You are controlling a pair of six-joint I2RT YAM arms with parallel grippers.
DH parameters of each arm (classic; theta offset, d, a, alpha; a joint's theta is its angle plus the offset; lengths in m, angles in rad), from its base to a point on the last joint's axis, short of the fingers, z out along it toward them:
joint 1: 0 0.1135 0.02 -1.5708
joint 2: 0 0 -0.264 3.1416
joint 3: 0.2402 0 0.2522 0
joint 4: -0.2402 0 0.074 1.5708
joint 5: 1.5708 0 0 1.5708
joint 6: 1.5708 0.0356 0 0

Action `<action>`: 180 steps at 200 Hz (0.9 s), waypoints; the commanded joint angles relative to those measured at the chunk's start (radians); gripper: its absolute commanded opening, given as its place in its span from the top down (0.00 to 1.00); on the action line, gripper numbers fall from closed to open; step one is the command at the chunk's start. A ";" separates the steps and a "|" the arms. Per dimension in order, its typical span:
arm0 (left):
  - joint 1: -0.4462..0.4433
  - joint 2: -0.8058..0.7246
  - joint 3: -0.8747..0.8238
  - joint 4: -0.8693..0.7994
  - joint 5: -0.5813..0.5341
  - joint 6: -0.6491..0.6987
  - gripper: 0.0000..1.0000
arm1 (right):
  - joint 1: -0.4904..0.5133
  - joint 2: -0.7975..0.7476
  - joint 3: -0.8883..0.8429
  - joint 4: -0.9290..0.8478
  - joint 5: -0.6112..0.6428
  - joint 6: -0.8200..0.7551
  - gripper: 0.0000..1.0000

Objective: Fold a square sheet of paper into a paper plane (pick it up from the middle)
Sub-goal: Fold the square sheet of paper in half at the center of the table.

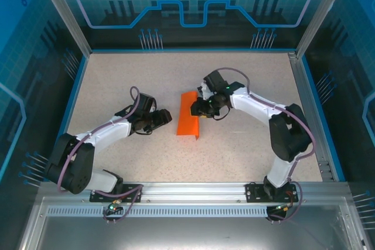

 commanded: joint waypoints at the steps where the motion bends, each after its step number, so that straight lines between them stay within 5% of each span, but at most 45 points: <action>1: 0.009 -0.025 0.040 -0.012 0.034 -0.017 0.29 | -0.044 -0.036 -0.082 0.169 -0.184 0.065 0.65; 54: -0.004 -0.011 0.074 0.024 0.123 -0.006 0.27 | -0.101 0.001 -0.225 0.185 -0.115 0.046 0.55; 103: -0.064 0.049 0.128 0.017 0.158 0.016 0.27 | -0.133 -0.030 -0.266 0.143 -0.065 0.005 0.30; 180: -0.116 0.176 0.162 0.086 0.226 -0.034 0.25 | -0.152 -0.042 -0.249 0.036 0.027 -0.050 0.30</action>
